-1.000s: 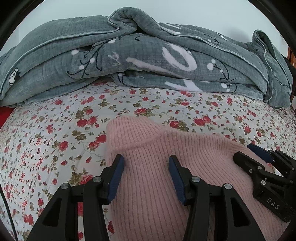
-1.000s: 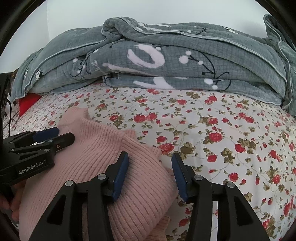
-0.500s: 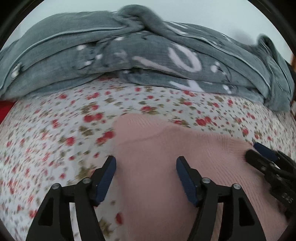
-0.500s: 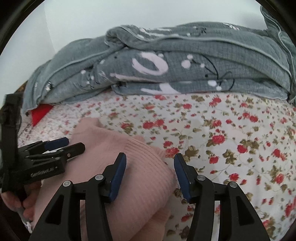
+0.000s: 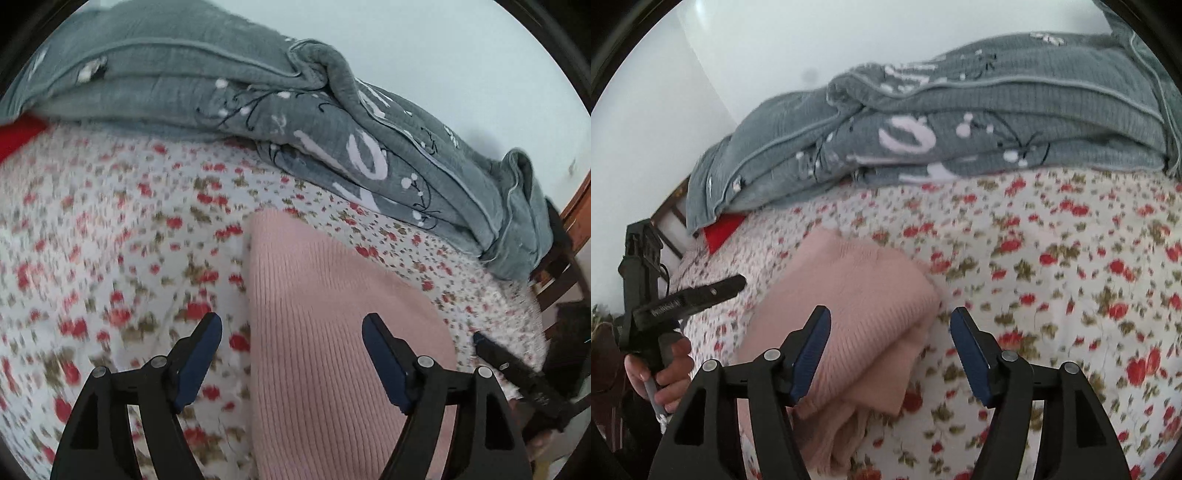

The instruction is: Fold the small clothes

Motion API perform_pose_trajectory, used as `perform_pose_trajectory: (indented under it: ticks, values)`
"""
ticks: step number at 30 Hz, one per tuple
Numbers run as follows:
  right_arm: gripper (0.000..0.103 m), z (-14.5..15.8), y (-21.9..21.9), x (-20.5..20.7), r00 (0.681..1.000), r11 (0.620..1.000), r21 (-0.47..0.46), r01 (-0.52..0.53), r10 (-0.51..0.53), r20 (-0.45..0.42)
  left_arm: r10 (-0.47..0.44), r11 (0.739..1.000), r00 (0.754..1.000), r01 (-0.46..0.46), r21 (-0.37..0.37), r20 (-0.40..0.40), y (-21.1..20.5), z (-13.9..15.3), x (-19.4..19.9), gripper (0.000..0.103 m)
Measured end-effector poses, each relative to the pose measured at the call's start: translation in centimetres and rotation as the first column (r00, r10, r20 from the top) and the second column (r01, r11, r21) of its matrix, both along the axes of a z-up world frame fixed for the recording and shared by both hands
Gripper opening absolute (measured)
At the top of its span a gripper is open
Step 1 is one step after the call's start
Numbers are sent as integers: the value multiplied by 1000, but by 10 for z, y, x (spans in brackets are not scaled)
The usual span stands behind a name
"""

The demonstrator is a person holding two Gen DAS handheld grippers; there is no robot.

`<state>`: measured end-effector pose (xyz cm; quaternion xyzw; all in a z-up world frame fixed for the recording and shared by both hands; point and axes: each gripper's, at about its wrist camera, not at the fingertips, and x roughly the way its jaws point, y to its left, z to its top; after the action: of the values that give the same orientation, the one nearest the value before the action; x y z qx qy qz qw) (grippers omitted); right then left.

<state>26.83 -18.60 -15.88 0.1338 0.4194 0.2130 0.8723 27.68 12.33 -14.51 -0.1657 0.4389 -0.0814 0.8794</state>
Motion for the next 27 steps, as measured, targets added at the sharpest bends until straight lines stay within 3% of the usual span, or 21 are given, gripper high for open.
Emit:
perform_pose_trajectory:
  ticks: [8, 11, 17, 20, 22, 24, 26, 27]
  values:
    - [69, -34, 3, -22, 988, 996, 85, -18, 31, -149, -31, 991, 996, 20, -133, -84, 17, -33, -5, 77]
    - [75, -40, 8, -16, 985, 997, 80, -9, 23, -170, -50, 987, 992, 31, -157, -119, 20, -44, 3, 75]
    - [76, -52, 23, 3, 970, 990, 135, 28, 5, -244, -130, 973, 981, 98, -208, -146, 17, -65, 23, 75]
    - [77, -58, 33, 10, 962, 986, 161, 47, -1, -274, -173, 952, 975, 130, -279, -137, 16, -69, 30, 56]
    - [78, -60, 39, 14, 958, 980, 192, 56, 2, -287, -169, 946, 974, 117, -303, -151, 17, -70, 32, 49]
    - [72, -61, 41, 16, 957, 973, 220, 67, -1, -290, -179, 950, 974, 135, -282, -135, 14, -65, 32, 43]
    - [45, -59, 41, 15, 964, 968, 238, 77, -11, -267, -183, 957, 977, 151, -249, -110, 10, -56, 31, 39]
    - [43, -56, 41, 14, 969, 969, 237, 74, -13, -249, -183, 958, 978, 156, -240, -97, 7, -50, 31, 38]
